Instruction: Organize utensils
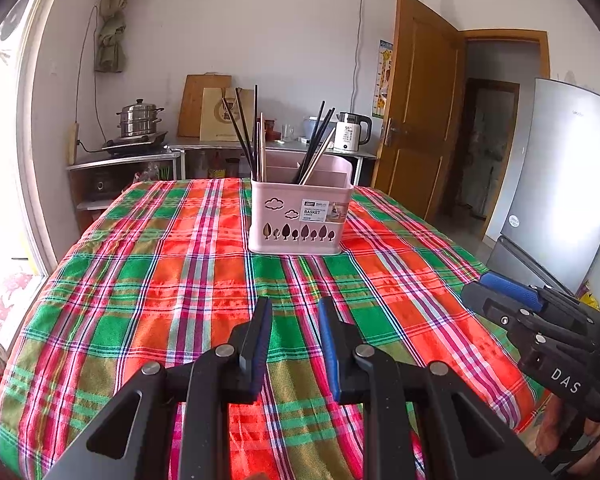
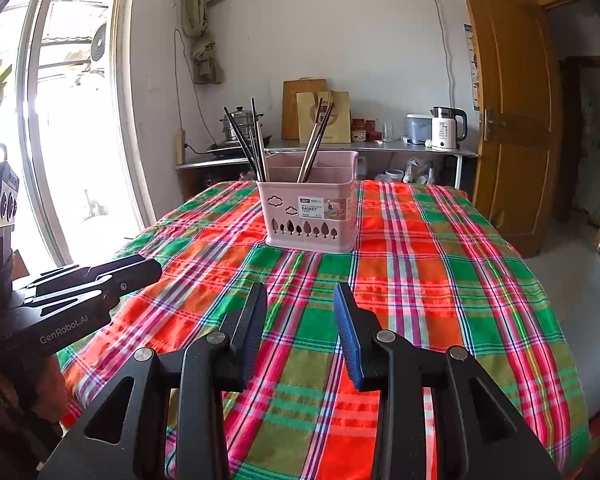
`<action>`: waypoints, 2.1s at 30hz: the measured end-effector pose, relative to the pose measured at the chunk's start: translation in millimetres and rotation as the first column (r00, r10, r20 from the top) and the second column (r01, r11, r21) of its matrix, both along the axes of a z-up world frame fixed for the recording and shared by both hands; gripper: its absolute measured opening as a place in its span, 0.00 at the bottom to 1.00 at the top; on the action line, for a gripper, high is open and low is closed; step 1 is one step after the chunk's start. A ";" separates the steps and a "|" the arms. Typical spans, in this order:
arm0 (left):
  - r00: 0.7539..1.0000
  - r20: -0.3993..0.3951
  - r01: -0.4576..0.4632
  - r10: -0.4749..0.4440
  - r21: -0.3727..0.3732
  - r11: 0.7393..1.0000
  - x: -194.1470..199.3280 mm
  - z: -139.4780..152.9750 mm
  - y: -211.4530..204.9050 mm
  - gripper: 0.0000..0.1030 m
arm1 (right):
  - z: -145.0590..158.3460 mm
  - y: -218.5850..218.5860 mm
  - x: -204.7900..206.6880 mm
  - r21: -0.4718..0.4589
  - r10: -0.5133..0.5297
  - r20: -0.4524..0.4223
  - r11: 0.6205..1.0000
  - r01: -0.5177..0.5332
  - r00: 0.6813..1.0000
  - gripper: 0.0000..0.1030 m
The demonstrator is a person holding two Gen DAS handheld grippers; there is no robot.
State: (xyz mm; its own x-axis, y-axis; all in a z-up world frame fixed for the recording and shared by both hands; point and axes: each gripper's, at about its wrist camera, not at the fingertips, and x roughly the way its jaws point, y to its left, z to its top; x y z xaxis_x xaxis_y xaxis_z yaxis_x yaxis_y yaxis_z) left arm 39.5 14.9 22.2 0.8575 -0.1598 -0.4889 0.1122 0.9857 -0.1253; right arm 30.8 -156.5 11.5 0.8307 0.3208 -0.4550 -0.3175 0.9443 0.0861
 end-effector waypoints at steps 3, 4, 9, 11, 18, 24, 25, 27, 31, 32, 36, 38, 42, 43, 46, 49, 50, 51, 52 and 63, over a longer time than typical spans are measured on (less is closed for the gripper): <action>1.000 -0.001 0.002 -0.002 0.001 1.000 0.0 -0.4 -0.7 0.22 | -0.7 -0.2 0.9 0.000 0.002 -0.002 1.000 -0.002 1.000 0.35; 1.000 -0.001 0.003 -0.003 0.001 1.000 -0.2 -0.6 -0.8 0.22 | -0.7 -0.3 1.0 0.000 0.002 -0.003 1.000 -0.002 1.000 0.35; 1.000 0.000 0.003 -0.003 0.004 1.000 -1.2 -0.9 -1.3 0.22 | -0.2 -0.3 1.1 0.001 0.003 -0.003 1.000 -0.003 1.000 0.35; 1.000 0.003 0.000 0.000 0.010 1.000 -1.6 -0.3 -1.7 0.22 | -0.2 -0.1 1.1 0.000 0.003 -0.003 1.000 -0.003 1.000 0.35; 1.000 0.001 0.002 -0.002 0.013 1.000 -1.8 -0.4 -2.7 0.22 | 0.5 -0.2 1.5 0.001 0.006 -0.005 1.000 -0.006 1.000 0.35; 1.000 0.001 0.003 -0.003 0.013 1.000 -1.5 -0.2 -2.7 0.22 | -0.5 -0.4 1.9 0.002 0.008 -0.011 1.000 -0.008 1.000 0.35; 1.000 0.002 0.002 -0.002 0.015 1.000 -1.5 -0.2 -2.6 0.22 | -0.4 -0.2 1.9 0.002 0.008 -0.011 1.000 -0.008 1.000 0.35; 1.000 0.002 0.004 -0.004 0.015 1.000 -1.1 -0.8 -3.1 0.22 | -0.6 -1.7 2.6 0.003 0.009 -0.010 1.000 -0.009 1.000 0.35; 1.000 0.002 0.005 -0.005 0.016 1.000 -1.3 -0.8 -4.1 0.22 | -0.9 -1.0 3.2 0.001 0.011 -0.011 1.000 -0.011 1.000 0.35; 1.000 0.002 0.007 -0.007 0.015 1.000 -1.5 -1.1 -4.4 0.22 | -1.0 -1.2 3.4 0.001 0.011 -0.011 1.000 -0.011 1.000 0.35; 1.000 -0.001 0.011 -0.011 0.017 1.000 -2.0 -2.2 -5.8 0.22 | -1.1 -1.2 3.1 0.000 0.013 -0.013 1.000 -0.013 1.000 0.35; 1.000 -0.001 0.011 -0.011 0.018 1.000 -2.4 -2.6 -6.3 0.22 | -1.3 -1.4 3.2 -0.001 0.013 -0.012 1.000 -0.014 1.000 0.35; 1.000 -0.001 0.011 -0.011 0.018 1.000 -3.2 -2.6 -6.3 0.22 | -1.2 -1.3 3.1 -0.002 0.013 -0.012 1.000 -0.013 1.000 0.35; 1.000 -0.001 0.011 -0.011 0.016 1.000 -3.3 -2.6 -6.1 0.22 | -1.5 -1.5 3.7 -0.002 0.014 -0.013 1.000 -0.014 1.000 0.35; 1.000 -0.002 0.013 -0.013 0.013 1.000 -4.0 -2.5 -5.8 0.22 | -1.3 -1.5 4.1 -0.002 0.014 -0.012 1.000 -0.014 1.000 0.35; 1.000 -0.004 0.015 -0.015 0.011 1.000 -4.3 -2.8 -6.0 0.22 | -1.5 -1.3 3.9 -0.002 0.015 -0.013 1.000 -0.015 1.000 0.35; 1.000 -0.004 0.016 -0.016 0.011 1.000 -4.6 -3.1 -6.6 0.22 | -1.5 -1.2 3.7 -0.002 0.016 -0.013 1.000 -0.016 1.000 0.35; 1.000 -0.003 0.016 -0.016 0.011 1.000 -4.6 -3.1 -6.7 0.22 | -1.5 -1.0 3.6 -0.003 0.016 -0.013 1.000 -0.016 1.000 0.35; 1.000 -0.004 0.017 -0.017 0.010 1.000 -4.7 -3.2 -7.1 0.22 | -1.5 -1.0 3.5 -0.003 0.016 -0.013 1.000 -0.016 1.000 0.35; 1.000 -0.010 0.027 -0.027 0.001 1.000 -6.6 -5.1 -7.5 0.22 | -1.0 0.0 2.5 -0.005 0.019 -0.014 1.000 -0.019 1.000 0.35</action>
